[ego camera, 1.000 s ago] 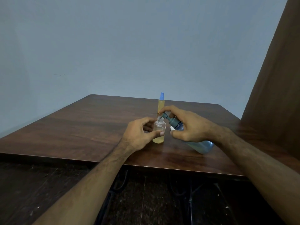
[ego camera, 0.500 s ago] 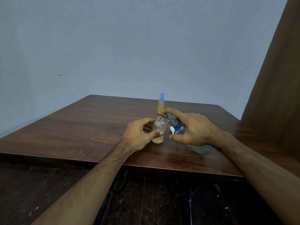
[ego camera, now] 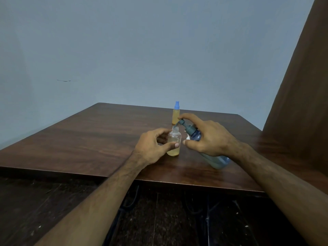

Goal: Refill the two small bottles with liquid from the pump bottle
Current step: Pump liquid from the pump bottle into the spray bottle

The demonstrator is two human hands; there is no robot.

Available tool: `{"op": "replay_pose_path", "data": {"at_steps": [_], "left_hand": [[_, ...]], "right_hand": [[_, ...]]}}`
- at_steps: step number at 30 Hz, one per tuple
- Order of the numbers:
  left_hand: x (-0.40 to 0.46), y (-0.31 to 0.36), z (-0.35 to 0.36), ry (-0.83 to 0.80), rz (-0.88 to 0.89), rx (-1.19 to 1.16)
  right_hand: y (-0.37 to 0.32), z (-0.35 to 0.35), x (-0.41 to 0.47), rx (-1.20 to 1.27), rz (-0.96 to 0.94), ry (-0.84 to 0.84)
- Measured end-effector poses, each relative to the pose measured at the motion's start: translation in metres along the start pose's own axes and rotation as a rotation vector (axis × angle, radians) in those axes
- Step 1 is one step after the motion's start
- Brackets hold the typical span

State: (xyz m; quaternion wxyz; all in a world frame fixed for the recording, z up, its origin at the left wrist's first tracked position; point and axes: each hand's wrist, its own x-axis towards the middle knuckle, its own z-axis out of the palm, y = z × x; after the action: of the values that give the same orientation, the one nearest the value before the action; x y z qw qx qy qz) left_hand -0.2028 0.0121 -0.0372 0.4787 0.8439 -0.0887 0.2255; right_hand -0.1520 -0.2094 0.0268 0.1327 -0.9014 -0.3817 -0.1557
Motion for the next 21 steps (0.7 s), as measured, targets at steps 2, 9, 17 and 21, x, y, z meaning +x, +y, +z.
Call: {"op": "replay_pose_path", "data": {"at_steps": [2, 9, 17, 21], "left_hand": [[0.0003, -0.0002, 0.0007, -0.005, 0.005, 0.016], [0.0001, 0.0, 0.0, -0.01, 0.012, 0.033], [0.0007, -0.0002, 0.0003, -0.003, 0.025, 0.037], [0.0004, -0.0001, 0.0004, -0.006, 0.027, 0.041]], "right_hand": [[-0.0003, -0.001, -0.0016, -0.015, 0.004, -0.011], [-0.0064, 0.0048, 0.0051, -0.027, 0.018, 0.033], [-0.0045, 0.0025, 0.0022, -0.031, 0.033, -0.011], [-0.0088, -0.0005, 0.0043, -0.066, 0.021, 0.001]]}}
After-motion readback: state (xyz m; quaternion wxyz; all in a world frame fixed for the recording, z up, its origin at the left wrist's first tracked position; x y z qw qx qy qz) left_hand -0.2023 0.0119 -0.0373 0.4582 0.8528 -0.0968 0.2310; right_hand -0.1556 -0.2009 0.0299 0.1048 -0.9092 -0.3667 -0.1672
